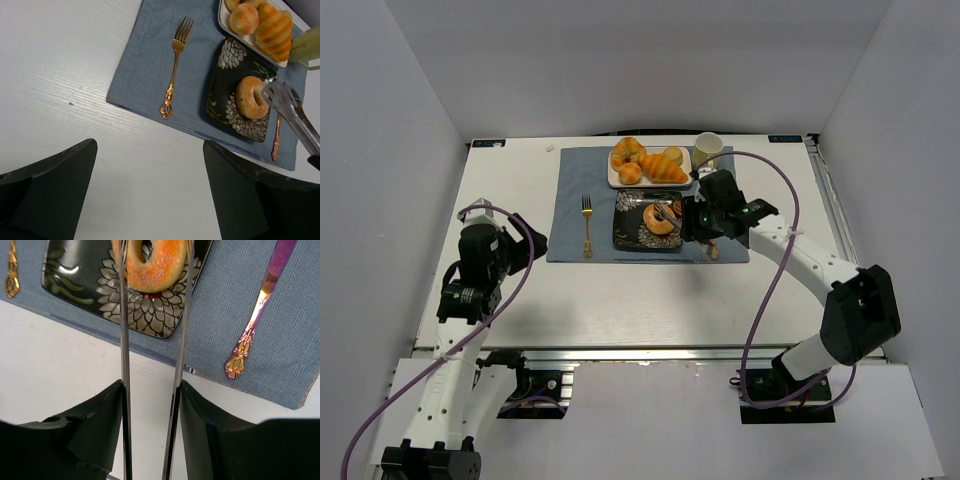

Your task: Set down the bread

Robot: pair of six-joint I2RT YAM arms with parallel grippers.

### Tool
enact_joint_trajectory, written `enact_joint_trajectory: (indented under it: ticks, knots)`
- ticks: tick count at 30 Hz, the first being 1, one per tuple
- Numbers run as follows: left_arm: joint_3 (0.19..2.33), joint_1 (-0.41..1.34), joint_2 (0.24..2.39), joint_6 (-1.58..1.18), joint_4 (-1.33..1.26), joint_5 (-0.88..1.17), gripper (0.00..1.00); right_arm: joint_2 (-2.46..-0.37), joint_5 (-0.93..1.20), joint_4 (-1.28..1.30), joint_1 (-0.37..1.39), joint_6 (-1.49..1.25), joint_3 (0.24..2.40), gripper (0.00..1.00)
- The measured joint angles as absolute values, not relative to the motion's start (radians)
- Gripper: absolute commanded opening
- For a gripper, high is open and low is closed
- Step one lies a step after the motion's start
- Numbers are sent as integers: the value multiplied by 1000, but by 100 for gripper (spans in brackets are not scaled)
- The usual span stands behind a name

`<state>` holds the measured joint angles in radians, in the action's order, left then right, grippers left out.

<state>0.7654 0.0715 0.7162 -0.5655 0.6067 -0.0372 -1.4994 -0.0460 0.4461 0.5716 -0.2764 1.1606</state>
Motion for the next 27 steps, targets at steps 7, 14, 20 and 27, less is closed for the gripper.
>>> enact_joint_trajectory:
  ticks: [7,14,20,27]
  knots:
    - [765,72,716,-566,607,-37,98,-1460,-62,455,572,-276,1201,53]
    - [765,72,716,-566,608,-37,98,-1383,-142,491,572,-277,1202,54]
    - [765,72,716,-565,619,-37,98,-1194,-295,537,544,-259,1210,53]
    - [760,72,716,-566,619,-36,98,-1103,-361,527,290,-153,1241,56]
